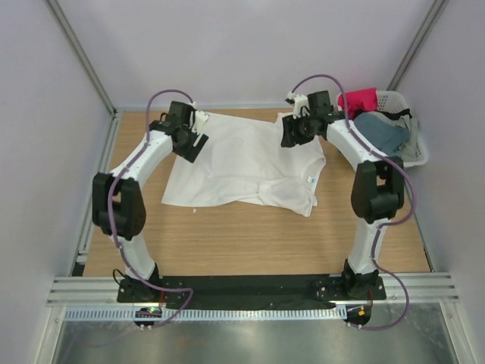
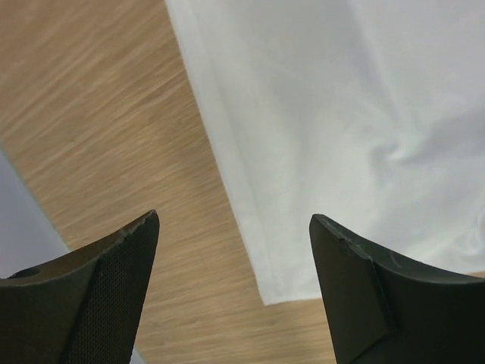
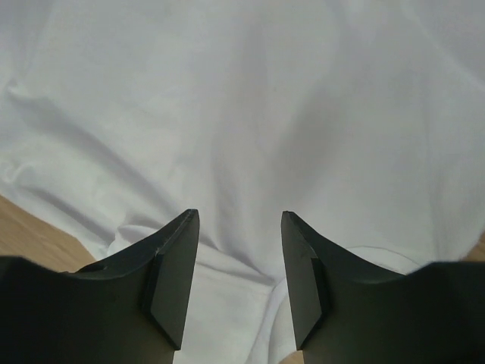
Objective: Fold and stack the t-shirts
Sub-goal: Flatten the tshirt out
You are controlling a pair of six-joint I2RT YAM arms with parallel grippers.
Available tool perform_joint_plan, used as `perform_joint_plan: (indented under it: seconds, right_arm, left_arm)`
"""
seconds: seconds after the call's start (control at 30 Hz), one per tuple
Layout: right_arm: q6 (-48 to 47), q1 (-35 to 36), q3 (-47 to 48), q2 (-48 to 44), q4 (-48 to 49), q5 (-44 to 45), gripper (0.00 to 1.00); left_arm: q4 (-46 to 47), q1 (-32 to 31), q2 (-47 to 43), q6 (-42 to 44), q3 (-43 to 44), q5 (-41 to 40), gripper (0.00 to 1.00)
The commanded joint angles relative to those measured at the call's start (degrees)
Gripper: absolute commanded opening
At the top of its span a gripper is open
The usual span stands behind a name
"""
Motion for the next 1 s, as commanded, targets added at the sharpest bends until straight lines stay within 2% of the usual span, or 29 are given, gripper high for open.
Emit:
perform_joint_plan:
  seconds: [0.0, 0.1, 0.2, 0.43, 0.5, 0.73, 0.83, 0.97]
  right_arm:
    - [4.1, -0.89, 6.18, 8.39, 0.92, -0.1, 0.53]
    - [3.92, -1.07, 11.11, 12.89, -2.06, -1.24, 0.53]
    - [4.45, -0.98, 10.77, 13.26, -1.9, -2.65, 0.53]
    - [5.33, -0.98, 0.5, 10.01, -2.16, -4.15, 0.53]
    - [5.15, -0.98, -2.66, 9.57, -2.42, -4.5, 0.53]
    - [5.15, -1.07, -8.3, 7.81, -2.33, -4.24, 0.53]
    - [4.89, -1.07, -10.93, 6.14, -2.95, -4.24, 0.53]
    - [4.8, -1.07, -17.43, 2.19, -1.99, -3.97, 0.53]
  left_arm:
    - [-3.04, -0.07, 7.2, -3.97, 8.31, 1.52, 0.81]
    - [-5.51, -0.07, 11.78, -5.55, 10.52, 3.72, 0.79]
    - [-6.57, -0.07, 13.19, -7.22, 9.3, 6.0, 0.77]
    - [-11.48, -0.16, 16.96, -8.55, 6.75, 9.6, 0.77]
    - [-13.86, -0.16, 19.06, -8.2, 6.31, 11.02, 0.74]
    - [-18.78, -0.07, 22.59, -9.16, 5.61, 14.53, 0.72]
    - [-18.53, -0.07, 20.93, -9.52, 2.54, 16.73, 0.72]
    - [-18.26, -0.33, 17.77, -10.75, -6.14, 19.19, 0.72]
